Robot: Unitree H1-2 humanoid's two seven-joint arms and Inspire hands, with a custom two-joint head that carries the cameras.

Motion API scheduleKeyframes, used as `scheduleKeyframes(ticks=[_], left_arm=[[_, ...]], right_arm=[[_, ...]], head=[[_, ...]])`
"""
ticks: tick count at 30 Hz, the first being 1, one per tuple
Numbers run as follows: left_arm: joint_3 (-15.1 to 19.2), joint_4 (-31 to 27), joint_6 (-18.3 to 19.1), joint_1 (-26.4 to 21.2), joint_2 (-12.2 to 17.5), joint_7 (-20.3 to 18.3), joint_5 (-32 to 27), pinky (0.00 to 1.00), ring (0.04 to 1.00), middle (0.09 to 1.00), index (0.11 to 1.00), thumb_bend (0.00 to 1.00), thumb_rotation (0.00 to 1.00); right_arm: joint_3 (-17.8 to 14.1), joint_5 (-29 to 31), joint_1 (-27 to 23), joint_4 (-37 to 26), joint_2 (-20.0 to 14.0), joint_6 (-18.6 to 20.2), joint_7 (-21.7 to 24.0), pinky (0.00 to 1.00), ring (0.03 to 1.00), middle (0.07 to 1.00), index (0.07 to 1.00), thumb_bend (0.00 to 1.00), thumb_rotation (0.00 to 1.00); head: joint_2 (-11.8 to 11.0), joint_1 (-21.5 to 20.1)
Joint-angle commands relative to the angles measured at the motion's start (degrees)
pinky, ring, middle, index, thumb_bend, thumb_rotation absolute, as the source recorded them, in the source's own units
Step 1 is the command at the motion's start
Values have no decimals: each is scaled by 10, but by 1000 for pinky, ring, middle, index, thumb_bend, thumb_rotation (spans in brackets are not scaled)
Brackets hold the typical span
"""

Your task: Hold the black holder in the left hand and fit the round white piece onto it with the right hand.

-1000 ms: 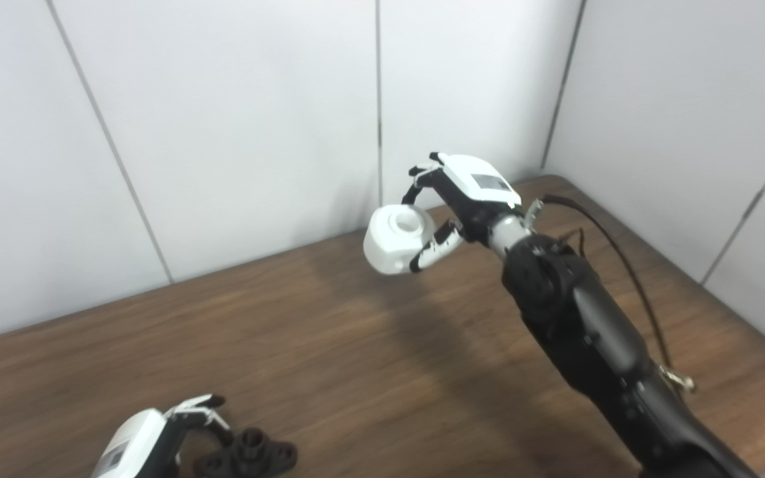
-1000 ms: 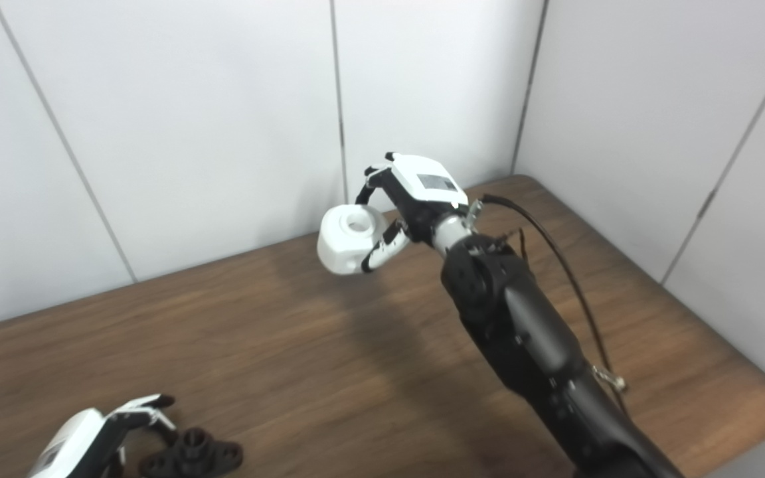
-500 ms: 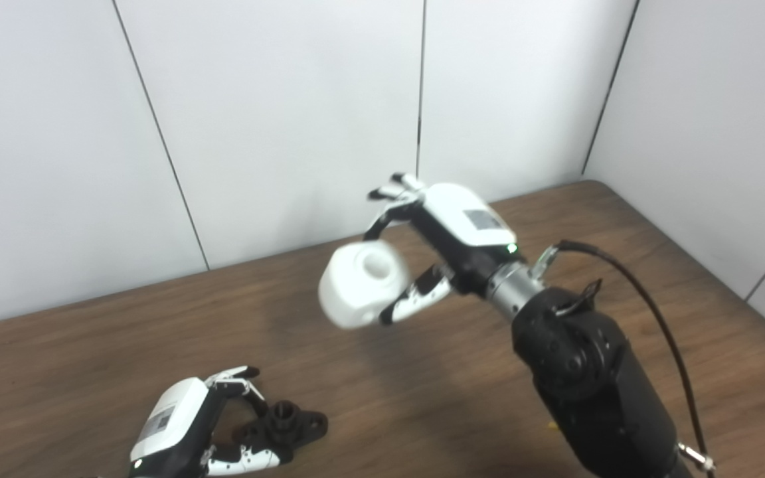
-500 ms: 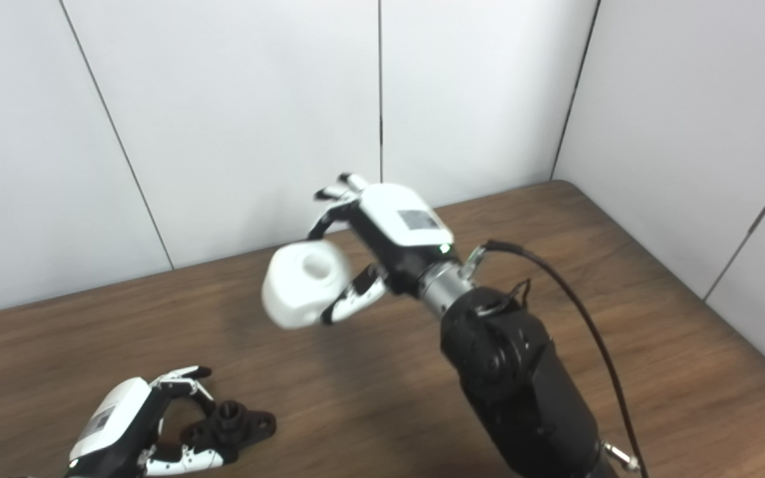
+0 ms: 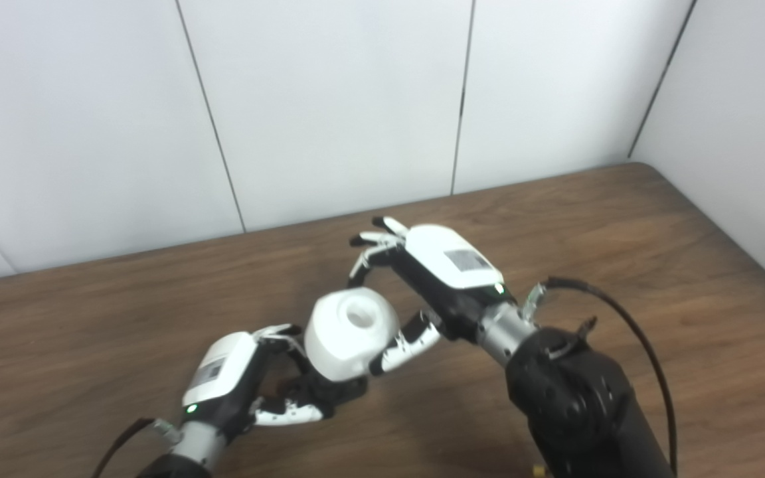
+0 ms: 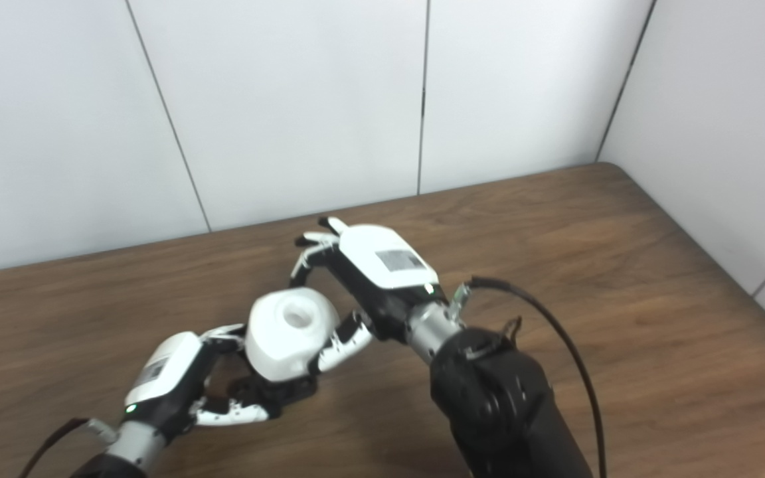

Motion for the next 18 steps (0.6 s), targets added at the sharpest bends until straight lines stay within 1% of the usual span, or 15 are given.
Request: scheduleKeyframes(ticks=[1,4,8,10,14,16,18], left_arm=[[-6,2,9,2,0,-4,7,882,887,855,482,516,42],[-6,4,7,4,-2,0,9,872,884,852,481,516,42],[-7,6,7,6,-4,2,9,872,886,853,481,516,42],[-7,6,8,7,-6,2,8,870,885,855,482,516,42],[-7,6,5,10,-9,6,7,882,886,856,482,515,42],[-8,6,5,11,-10,6,11,853,876,851,481,516,42],[-8,5,6,12,-10,6,11,849,874,850,481,516,42]], right_arm=[[3,-15,-10,-7,13,-22,-13,889,984,892,480,512,146],[11,-32,2,-4,24,-36,-19,917,999,902,480,512,145],[23,-75,18,-6,35,-68,-28,877,1000,903,480,513,145],[26,-93,26,-9,43,-79,-28,878,1000,906,480,513,144],[27,-149,41,-14,66,-103,-31,882,1000,893,481,515,141],[25,-178,46,-16,78,-116,-30,891,1000,887,481,517,138],[22,-200,49,-19,88,-127,-26,878,1000,887,482,518,135]], head=[[0,-1],[-4,-3],[-8,0],[-12,2],[-14,3],[-15,2],[-16,0]])
